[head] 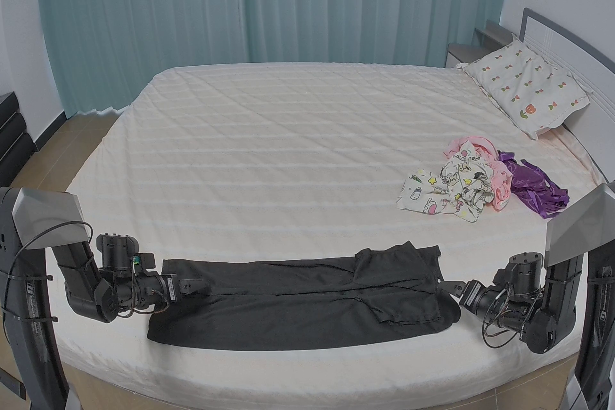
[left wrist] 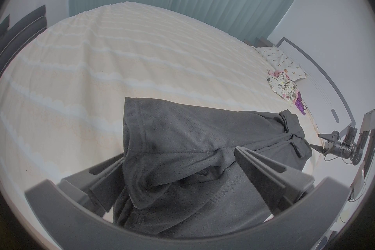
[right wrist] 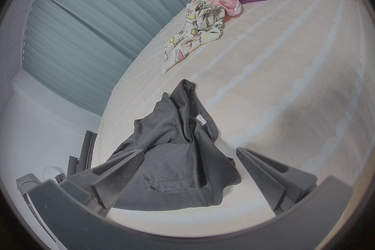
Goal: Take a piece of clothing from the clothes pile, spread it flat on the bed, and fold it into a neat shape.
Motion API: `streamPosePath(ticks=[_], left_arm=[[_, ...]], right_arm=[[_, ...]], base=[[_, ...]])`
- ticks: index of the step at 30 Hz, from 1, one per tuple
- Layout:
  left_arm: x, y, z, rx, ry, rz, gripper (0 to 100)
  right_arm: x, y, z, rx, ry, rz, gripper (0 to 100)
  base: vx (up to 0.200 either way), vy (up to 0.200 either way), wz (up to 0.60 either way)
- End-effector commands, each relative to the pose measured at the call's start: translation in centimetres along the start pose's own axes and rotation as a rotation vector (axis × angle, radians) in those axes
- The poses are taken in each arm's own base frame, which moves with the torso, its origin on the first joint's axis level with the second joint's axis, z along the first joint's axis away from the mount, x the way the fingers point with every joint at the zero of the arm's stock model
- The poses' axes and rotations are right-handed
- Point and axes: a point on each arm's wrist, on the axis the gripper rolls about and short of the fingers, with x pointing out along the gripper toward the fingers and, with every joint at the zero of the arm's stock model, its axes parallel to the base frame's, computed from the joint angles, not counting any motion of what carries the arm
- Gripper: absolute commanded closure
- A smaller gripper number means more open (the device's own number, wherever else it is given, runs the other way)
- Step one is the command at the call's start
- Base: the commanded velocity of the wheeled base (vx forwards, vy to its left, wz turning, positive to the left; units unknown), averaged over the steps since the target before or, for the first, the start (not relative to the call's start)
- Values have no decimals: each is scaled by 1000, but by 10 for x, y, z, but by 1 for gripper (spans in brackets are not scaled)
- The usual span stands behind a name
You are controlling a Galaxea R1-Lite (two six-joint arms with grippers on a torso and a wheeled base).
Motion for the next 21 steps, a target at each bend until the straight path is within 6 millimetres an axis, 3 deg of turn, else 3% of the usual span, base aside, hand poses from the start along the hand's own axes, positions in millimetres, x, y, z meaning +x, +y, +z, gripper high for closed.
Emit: streamPosePath(ticks=[1, 5, 14, 15, 21], left_arm=[[6, 5, -6, -2, 18, 10, 0], [17, 13, -18, 46, 55, 22, 0], [18, 9, -16, 57, 33, 9, 0], [18, 9, -16, 56, 32, 9, 100], [11, 10, -15, 51, 26, 16, 100]], right_arm=[[0, 0, 0, 0, 2, -1, 0], [0, 0, 0, 0, 2, -1, 0], [0, 0, 0, 0, 0, 2, 0], [0, 0, 0, 0, 0, 2, 0], [0, 0, 0, 0, 2, 1, 0]], base=[[0, 0, 0], [0, 0, 0], [0, 0, 0], [0, 0, 0], [0, 0, 0]])
